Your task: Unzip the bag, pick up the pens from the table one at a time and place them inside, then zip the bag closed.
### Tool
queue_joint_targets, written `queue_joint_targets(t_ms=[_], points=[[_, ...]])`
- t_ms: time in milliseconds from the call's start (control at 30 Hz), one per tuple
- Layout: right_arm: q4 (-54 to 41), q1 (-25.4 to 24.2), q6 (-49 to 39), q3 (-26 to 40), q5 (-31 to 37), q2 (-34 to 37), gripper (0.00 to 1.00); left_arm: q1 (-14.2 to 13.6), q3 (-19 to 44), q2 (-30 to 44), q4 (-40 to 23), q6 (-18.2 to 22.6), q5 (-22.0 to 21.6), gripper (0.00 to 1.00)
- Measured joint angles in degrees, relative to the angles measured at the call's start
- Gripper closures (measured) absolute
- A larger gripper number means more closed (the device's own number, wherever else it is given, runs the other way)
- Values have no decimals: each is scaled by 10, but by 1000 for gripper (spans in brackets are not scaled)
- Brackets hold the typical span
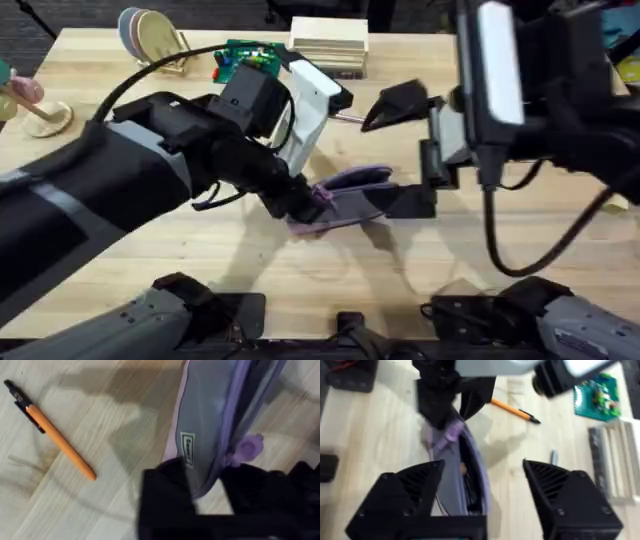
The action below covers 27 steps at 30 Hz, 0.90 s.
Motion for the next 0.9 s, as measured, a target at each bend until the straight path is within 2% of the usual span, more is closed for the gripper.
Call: queue_joint_targets(t_ms=[33, 100, 133, 200, 467, 533, 600, 767, 800, 900], points=[[-5, -9, 0, 0, 1, -8, 16, 0, 0, 0, 4, 1, 4, 447], [-12, -24, 0, 0, 1, -19, 6, 0, 0, 0, 5, 1, 10, 138], [-17, -31, 0, 0, 1, -24, 5, 0, 0, 0, 5, -1, 11, 40], [-24, -38, 0, 0, 1, -29, 5, 0, 0, 0, 5, -1, 12, 9], [-33, -40, 0, 0, 1, -31, 15, 0, 1, 0, 11, -1, 14, 6], [-33, -40, 0, 0, -2, -31, 116, 0, 7, -1, 8, 0, 14, 6], [-34, -40, 0, 0, -4, -31, 273, 0, 17, -12, -2, 8, 14, 7], [-40, -34, 3, 0, -8, -31, 915, 0, 49, -96, -26, 47, 13, 7], [-41, -30, 4, 0, -8, -31, 956, 0, 53, -118, -32, 52, 11, 8], [-42, -20, 4, 0, -8, -30, 970, 0, 57, -172, -55, 62, 6, 7]])
